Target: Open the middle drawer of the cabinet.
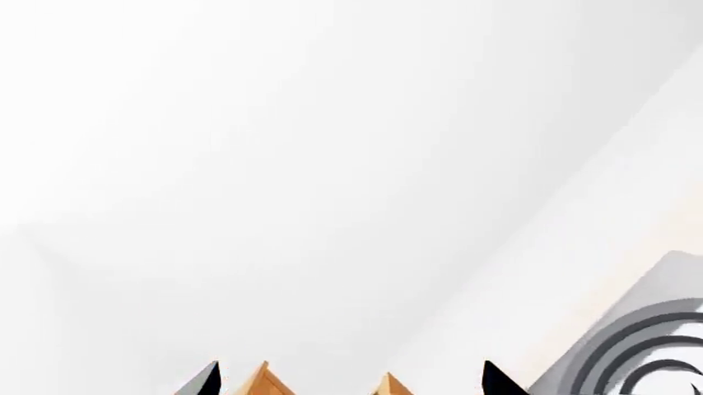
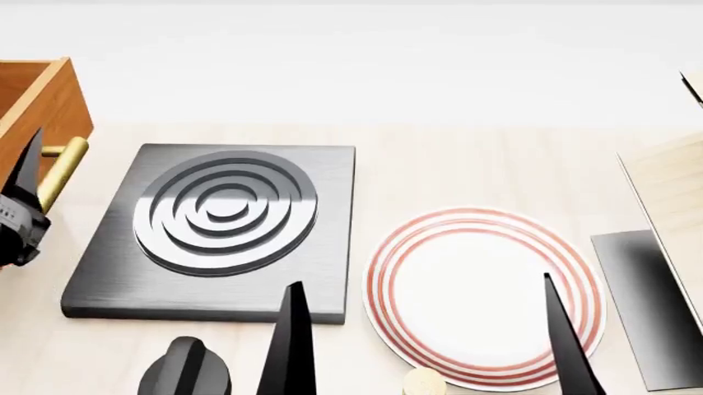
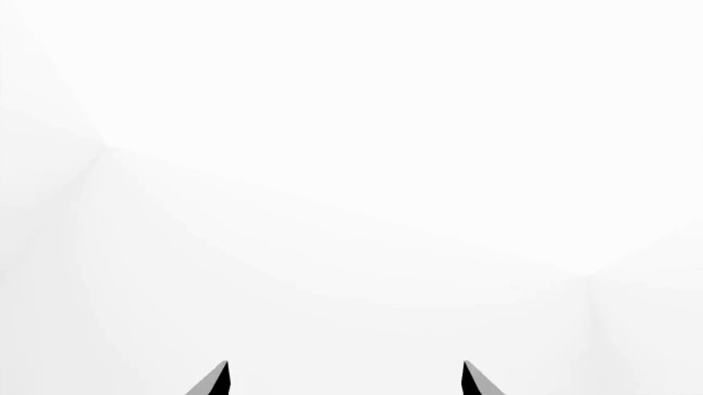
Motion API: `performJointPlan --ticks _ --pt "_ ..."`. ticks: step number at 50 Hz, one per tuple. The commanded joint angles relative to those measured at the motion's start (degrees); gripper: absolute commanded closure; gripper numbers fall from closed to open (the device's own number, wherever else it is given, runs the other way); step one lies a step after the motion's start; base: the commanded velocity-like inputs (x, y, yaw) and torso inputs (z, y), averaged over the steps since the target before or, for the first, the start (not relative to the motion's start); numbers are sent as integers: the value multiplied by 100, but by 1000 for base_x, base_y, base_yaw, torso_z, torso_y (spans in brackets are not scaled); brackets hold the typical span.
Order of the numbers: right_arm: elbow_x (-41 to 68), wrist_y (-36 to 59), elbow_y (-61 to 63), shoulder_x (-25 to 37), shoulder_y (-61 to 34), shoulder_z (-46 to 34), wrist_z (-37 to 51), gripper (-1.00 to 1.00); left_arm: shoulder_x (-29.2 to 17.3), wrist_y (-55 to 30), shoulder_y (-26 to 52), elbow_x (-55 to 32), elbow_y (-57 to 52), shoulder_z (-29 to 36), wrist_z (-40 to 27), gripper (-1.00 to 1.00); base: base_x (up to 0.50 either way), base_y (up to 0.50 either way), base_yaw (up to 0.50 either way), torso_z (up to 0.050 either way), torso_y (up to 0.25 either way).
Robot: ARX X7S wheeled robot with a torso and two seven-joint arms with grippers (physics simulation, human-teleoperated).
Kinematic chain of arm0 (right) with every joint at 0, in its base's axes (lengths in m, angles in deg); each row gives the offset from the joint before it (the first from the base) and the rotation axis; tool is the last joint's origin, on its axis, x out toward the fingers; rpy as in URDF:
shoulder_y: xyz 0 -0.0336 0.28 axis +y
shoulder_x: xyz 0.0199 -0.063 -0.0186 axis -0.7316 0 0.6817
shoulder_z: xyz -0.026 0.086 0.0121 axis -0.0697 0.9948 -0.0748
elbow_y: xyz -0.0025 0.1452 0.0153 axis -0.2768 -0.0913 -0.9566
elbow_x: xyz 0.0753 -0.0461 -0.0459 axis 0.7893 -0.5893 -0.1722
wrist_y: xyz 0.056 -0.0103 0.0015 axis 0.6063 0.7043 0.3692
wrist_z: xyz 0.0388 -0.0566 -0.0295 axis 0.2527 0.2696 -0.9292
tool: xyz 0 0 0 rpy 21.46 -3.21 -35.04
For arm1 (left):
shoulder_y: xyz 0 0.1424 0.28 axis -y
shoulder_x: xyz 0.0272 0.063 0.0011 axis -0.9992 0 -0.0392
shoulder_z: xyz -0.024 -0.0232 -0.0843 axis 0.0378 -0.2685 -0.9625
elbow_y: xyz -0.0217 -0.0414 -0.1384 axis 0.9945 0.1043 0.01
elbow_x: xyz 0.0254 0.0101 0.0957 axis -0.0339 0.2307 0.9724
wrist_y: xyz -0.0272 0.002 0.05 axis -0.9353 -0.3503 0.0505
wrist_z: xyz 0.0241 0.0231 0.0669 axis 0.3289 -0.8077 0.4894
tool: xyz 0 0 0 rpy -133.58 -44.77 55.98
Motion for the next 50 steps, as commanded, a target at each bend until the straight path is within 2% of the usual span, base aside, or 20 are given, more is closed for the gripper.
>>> performJointPlan --ticks 1,12,19,33,50 --pt "-88 7 0 -115 -49 156 -151 -100 99 -605 437 -1202 -271 -566 509 -100 0 0 0 0 0" --pt "-74 49 0 -115 -78 157 -162 -100 377 -1216 841 -1807 113 -724 719 -100 0 0 0 0 0" --pt "-99 83 0 -115 -94 120 -162 -100 442 -1564 1128 -2159 259 -762 1160 -100 0 0 0 0 0" --pt "-118 50 0 -115 -67 110 -160 -100 719 -1876 1488 -2019 775 -672 1534 -100 0 0 0 0 0" --pt "-135 72 0 -115 -77 103 -169 -100 1251 -1929 1575 -2136 1723 -798 1563 -100 0 0 0 0 0"
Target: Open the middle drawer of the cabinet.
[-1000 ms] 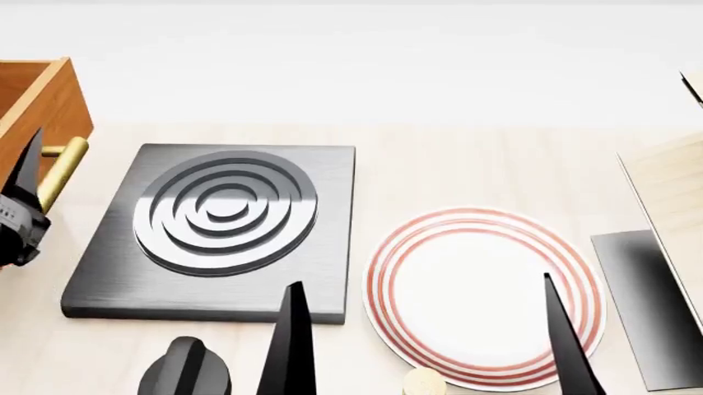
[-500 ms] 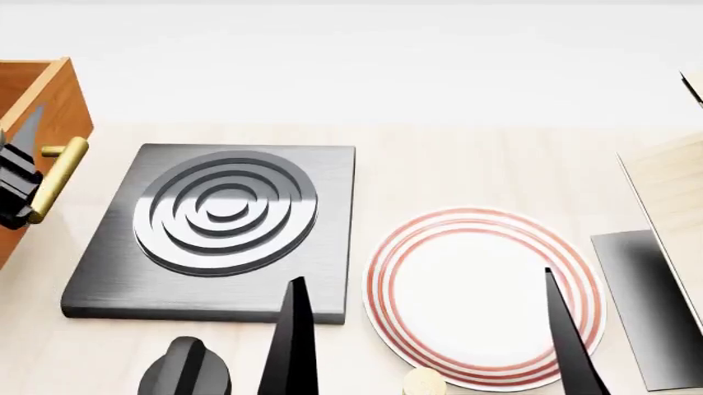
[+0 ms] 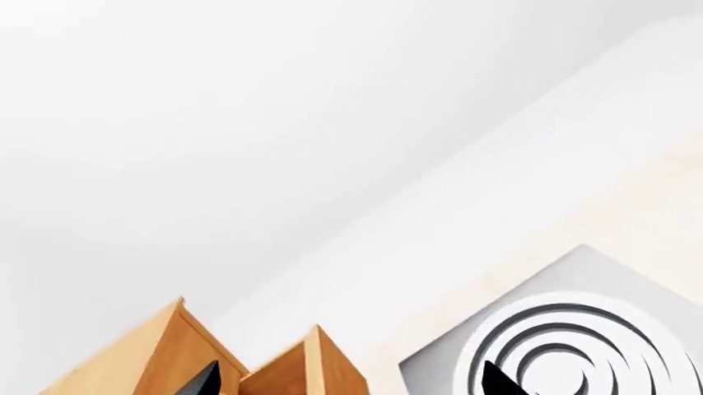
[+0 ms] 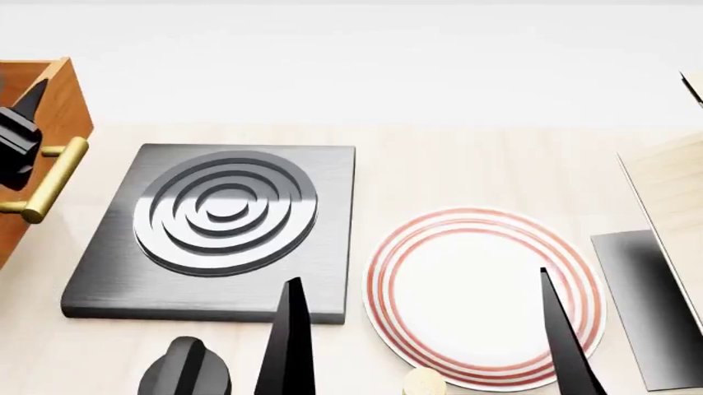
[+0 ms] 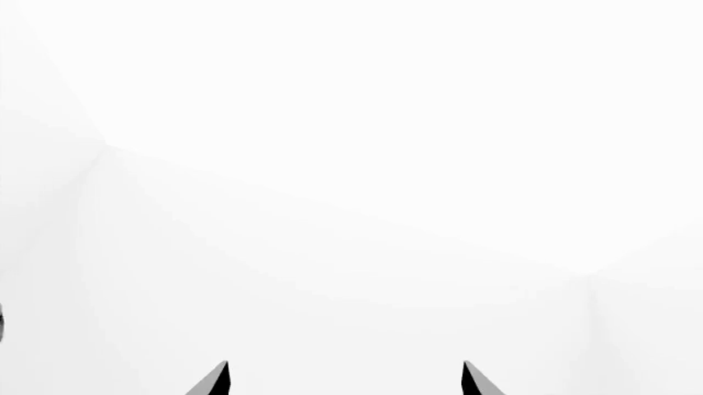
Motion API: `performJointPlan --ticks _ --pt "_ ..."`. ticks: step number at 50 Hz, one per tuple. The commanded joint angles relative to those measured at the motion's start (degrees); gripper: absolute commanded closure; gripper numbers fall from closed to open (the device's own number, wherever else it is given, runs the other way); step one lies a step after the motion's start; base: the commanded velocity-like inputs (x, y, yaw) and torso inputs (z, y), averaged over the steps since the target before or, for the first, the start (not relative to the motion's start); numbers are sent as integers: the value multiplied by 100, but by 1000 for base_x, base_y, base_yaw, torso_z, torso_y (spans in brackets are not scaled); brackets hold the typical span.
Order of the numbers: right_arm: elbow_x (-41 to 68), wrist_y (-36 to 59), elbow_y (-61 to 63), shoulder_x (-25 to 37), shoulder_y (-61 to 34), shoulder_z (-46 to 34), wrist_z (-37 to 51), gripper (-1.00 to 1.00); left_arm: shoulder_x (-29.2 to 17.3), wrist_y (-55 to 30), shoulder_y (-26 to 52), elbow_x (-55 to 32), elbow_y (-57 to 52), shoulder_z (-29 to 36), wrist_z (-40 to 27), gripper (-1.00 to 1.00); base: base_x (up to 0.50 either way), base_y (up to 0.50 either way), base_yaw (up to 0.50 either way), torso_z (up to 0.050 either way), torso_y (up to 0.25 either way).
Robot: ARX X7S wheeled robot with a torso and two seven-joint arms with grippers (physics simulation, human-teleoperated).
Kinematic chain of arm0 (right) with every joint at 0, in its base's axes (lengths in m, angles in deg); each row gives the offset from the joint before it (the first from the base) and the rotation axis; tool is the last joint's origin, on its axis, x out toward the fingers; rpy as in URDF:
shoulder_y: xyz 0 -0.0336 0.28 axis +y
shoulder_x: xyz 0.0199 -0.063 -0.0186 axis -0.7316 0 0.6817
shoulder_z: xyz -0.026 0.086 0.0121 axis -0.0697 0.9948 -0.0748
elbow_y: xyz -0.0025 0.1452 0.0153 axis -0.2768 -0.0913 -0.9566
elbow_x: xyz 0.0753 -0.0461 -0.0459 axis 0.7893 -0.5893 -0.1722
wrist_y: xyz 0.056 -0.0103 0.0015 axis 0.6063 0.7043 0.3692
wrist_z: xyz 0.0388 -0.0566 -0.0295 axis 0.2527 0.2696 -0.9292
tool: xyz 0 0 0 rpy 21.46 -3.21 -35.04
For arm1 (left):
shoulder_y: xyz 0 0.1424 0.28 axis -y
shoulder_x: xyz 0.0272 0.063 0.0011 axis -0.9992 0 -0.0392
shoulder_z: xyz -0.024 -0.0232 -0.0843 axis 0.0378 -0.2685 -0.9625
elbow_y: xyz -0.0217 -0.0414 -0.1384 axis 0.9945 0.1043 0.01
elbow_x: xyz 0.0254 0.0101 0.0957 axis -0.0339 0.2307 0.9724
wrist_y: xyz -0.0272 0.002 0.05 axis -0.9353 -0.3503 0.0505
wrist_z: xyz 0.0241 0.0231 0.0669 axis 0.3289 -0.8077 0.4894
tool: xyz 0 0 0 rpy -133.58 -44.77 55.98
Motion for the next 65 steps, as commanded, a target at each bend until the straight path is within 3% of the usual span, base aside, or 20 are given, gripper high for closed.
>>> performJointPlan --ticks 1,24,65 --pt "-136 6 0 -115 -21 116 -150 -100 442 -82 64 2 545 -212 158 -100 0 0 0 0 0" --pt "-92 41 0 -115 -28 162 -151 -100 1081 35 2 79 1732 -278 54 -100 0 0 0 0 0" --pt "-114 63 0 -115 -41 129 -170 -100 1653 345 -295 74 2790 -422 -48 -100 0 0 0 0 0"
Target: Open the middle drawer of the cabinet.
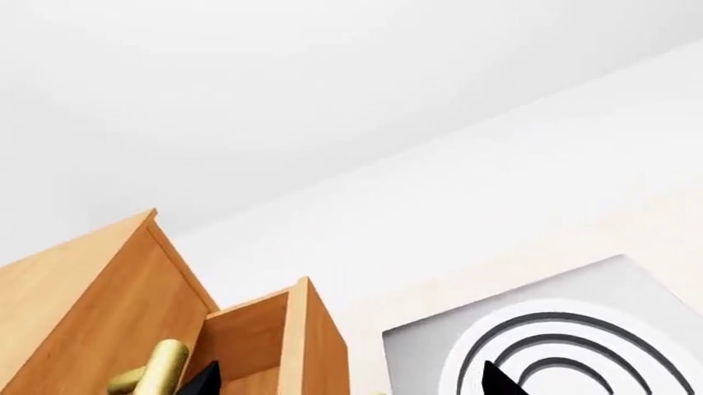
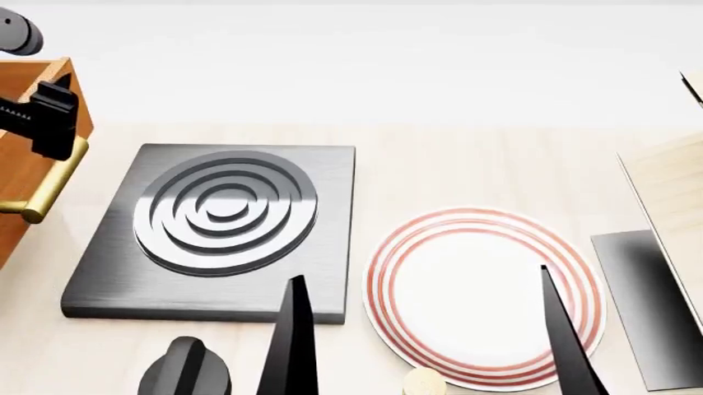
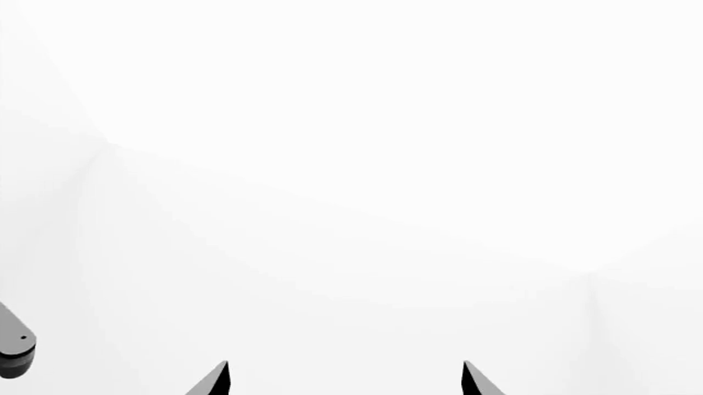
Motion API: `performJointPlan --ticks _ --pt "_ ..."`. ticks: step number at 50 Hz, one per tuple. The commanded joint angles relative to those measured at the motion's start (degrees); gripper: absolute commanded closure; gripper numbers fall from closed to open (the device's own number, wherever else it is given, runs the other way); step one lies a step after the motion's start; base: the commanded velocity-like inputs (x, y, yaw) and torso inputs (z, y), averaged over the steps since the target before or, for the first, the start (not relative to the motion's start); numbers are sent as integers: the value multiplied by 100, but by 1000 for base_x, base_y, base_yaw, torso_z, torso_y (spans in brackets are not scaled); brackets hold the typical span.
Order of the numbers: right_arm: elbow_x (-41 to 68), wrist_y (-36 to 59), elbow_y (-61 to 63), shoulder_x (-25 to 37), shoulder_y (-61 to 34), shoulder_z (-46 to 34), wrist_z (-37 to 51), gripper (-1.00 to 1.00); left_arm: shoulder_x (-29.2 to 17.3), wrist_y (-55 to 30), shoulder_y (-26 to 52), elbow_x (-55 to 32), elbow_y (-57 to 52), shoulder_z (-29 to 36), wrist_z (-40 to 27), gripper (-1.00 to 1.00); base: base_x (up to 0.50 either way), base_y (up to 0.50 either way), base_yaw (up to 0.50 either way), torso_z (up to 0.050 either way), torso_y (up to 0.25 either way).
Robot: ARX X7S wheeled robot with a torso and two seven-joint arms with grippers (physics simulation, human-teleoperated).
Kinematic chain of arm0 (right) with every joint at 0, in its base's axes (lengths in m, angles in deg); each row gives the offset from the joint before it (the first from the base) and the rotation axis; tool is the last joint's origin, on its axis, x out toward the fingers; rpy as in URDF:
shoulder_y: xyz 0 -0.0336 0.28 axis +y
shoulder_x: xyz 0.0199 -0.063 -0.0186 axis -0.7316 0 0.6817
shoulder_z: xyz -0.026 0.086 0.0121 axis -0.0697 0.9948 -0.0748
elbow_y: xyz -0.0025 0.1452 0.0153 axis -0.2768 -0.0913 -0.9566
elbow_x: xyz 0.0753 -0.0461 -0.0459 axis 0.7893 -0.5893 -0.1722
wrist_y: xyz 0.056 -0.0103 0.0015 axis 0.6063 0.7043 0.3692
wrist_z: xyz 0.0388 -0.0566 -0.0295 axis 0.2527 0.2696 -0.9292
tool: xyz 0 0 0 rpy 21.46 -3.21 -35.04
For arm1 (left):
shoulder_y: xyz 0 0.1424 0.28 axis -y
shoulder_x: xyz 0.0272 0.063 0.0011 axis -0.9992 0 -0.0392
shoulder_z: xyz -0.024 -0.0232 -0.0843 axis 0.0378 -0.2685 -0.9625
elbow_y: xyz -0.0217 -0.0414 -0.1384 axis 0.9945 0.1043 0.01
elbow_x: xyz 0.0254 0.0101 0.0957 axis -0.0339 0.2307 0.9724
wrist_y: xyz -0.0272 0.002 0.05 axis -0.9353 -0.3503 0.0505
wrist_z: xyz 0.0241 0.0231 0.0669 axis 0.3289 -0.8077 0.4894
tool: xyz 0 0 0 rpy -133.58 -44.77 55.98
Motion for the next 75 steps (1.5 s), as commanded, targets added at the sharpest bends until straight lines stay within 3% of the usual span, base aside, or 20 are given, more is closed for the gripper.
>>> performJointPlan --ticks 1,75 --pt "-134 3 0 -115 -23 105 -151 -100 246 107 -117 153 287 -156 93 -100 0 0 0 0 0" --pt "-173 38 0 -115 -41 80 -182 -100 1016 431 -200 392 2244 -155 451 -100 0 0 0 0 0"
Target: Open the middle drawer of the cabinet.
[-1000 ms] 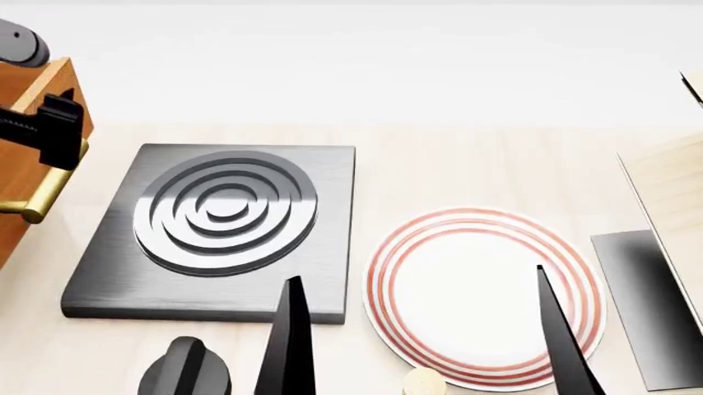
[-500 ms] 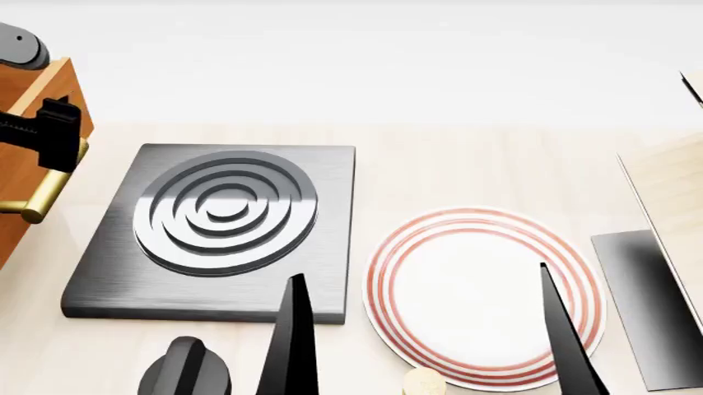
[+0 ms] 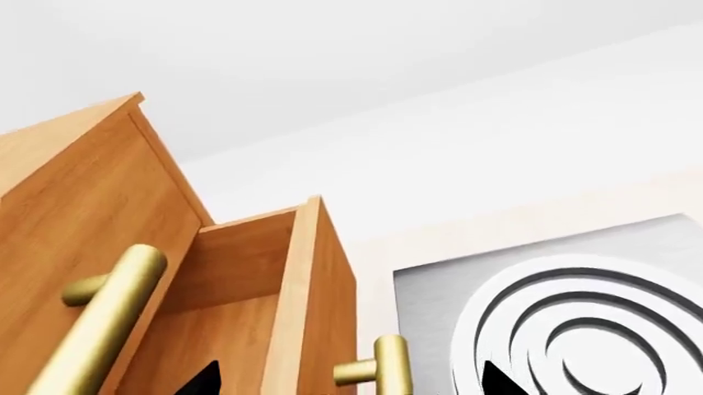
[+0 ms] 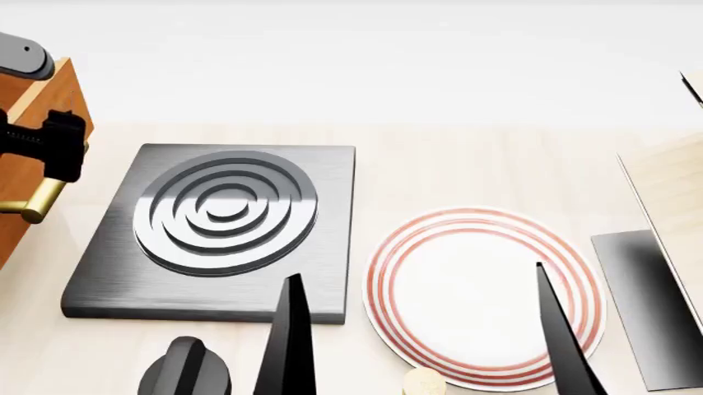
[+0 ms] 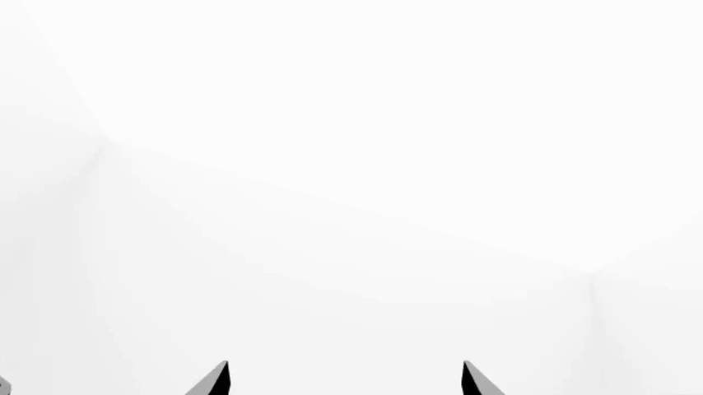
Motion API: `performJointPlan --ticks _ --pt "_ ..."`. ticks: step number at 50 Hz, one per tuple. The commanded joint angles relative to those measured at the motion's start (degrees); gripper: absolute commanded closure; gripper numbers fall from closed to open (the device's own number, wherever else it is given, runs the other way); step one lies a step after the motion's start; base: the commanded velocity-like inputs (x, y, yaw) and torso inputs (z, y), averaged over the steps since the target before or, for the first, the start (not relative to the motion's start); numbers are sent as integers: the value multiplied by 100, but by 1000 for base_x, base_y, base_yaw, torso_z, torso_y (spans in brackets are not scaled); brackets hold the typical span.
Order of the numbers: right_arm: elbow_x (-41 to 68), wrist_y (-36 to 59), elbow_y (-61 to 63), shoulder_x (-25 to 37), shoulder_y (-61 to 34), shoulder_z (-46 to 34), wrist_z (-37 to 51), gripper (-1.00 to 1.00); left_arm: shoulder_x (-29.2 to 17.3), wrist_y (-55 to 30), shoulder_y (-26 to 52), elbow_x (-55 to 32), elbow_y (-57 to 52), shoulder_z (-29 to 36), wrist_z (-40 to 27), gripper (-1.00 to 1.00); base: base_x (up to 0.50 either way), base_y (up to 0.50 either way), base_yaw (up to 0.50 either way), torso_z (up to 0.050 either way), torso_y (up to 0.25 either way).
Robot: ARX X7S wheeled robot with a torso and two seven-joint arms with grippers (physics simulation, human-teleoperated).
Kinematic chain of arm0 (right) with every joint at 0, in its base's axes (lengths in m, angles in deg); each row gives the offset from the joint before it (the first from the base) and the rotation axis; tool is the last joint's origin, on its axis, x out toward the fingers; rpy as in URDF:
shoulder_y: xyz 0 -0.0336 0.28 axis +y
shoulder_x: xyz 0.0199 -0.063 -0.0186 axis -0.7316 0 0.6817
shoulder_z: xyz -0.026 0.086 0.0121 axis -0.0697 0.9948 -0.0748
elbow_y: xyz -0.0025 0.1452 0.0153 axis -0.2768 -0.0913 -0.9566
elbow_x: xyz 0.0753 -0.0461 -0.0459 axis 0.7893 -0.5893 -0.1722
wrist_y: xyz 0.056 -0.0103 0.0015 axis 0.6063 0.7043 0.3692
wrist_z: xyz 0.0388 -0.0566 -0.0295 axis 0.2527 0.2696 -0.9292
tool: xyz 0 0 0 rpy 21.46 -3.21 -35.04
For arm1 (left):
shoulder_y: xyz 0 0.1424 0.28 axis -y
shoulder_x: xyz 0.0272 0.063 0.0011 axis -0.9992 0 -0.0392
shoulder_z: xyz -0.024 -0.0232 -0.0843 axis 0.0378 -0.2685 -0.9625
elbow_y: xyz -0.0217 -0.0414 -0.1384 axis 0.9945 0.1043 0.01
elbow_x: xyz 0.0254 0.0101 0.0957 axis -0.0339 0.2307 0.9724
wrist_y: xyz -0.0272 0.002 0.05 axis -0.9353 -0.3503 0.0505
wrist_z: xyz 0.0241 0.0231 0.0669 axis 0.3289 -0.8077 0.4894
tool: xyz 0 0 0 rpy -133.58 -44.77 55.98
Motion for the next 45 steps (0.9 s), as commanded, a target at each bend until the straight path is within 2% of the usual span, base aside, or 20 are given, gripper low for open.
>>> performJointPlan --ticks 1,45 --pt "-142 -7 0 -115 -1 101 -149 -100 250 68 -9 172 342 -144 148 -100 0 0 0 0 0" --pt "-146 -21 0 -115 29 81 -199 -100 678 393 18 311 1499 -199 390 -100 0 0 0 0 0"
